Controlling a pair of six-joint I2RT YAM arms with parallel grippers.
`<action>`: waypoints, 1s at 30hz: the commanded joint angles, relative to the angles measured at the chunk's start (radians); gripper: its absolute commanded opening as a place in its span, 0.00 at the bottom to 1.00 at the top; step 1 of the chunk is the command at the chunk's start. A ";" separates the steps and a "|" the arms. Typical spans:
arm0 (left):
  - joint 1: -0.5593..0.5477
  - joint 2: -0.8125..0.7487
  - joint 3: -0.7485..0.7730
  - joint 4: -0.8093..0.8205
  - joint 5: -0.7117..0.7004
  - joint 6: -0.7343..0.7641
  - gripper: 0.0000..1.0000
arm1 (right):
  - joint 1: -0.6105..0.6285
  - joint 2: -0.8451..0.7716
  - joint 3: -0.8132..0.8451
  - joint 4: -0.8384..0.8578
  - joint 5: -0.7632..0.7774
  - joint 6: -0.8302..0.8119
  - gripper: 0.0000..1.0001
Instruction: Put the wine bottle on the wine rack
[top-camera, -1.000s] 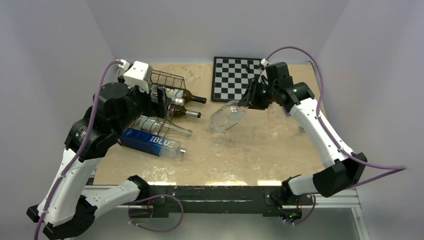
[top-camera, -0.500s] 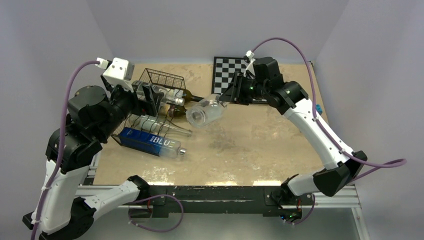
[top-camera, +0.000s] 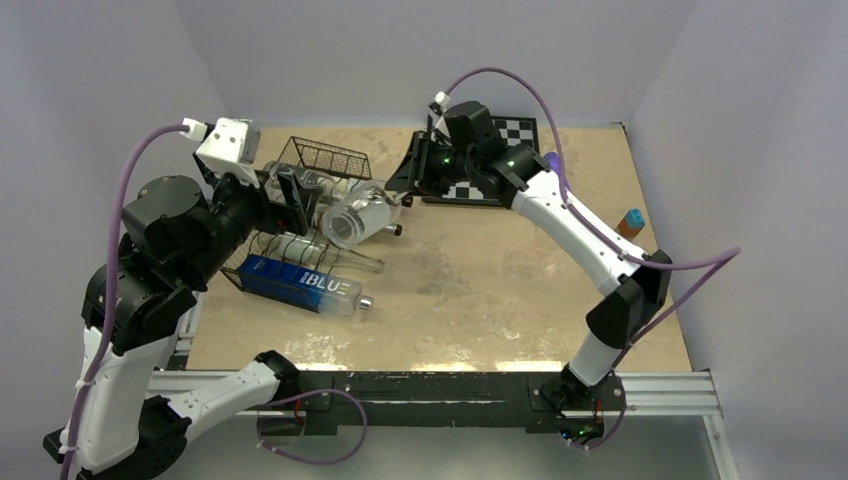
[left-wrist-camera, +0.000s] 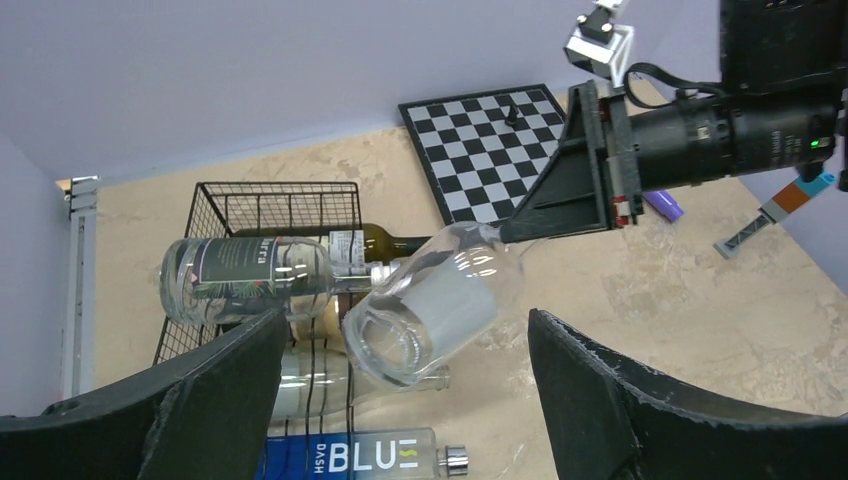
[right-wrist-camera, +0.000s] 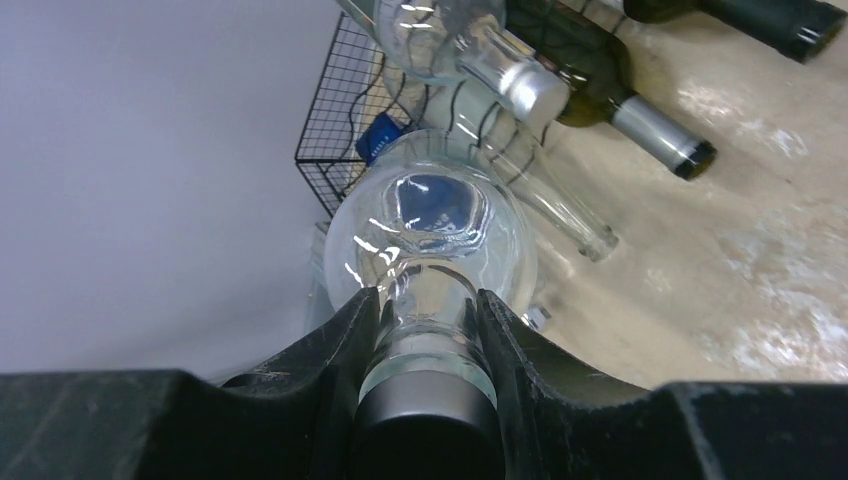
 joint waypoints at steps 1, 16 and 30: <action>0.006 -0.018 0.066 0.015 -0.028 0.017 0.93 | 0.044 0.014 0.201 0.292 -0.066 0.103 0.00; 0.006 -0.065 0.118 -0.003 -0.027 0.015 0.93 | 0.193 0.272 0.368 0.566 0.091 0.167 0.00; 0.006 -0.109 0.065 0.007 0.006 -0.014 0.93 | 0.253 0.425 0.472 0.718 0.213 0.259 0.00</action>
